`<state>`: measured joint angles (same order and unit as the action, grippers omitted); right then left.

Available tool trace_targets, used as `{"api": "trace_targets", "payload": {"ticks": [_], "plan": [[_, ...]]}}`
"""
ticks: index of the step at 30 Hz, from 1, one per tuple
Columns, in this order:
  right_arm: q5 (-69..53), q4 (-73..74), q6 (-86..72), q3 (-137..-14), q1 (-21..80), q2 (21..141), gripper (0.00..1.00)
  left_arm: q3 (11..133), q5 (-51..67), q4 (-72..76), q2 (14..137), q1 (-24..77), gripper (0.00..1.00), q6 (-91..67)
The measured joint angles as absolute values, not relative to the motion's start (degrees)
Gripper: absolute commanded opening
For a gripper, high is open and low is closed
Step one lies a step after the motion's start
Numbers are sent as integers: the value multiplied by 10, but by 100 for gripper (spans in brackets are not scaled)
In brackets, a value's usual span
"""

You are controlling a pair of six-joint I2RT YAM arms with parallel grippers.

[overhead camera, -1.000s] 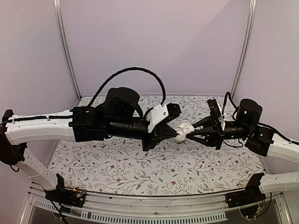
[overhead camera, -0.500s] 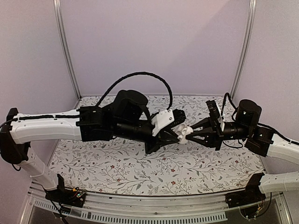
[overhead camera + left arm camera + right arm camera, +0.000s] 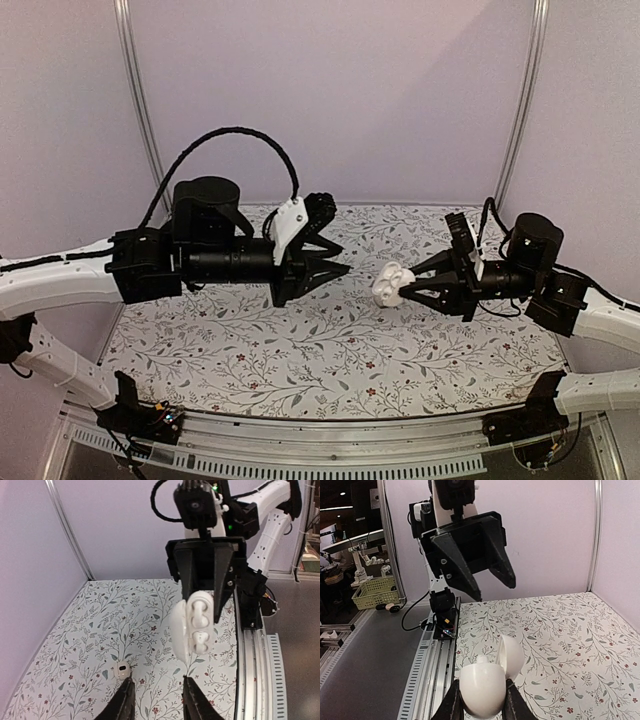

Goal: Insert the wireless bluetooth earbuds into the charging case

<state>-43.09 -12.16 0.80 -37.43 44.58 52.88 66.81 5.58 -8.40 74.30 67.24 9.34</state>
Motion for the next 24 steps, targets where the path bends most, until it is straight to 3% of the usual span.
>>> {"api": "trace_targets", "payload": {"ticks": [11,24], "plan": [[-474,-147,-17,-374,446,547,0,709,32,-63,840,657,27,84],[-447,-146,-24,-374,446,550,0,710,89,-53,824,691,24,111]]}}
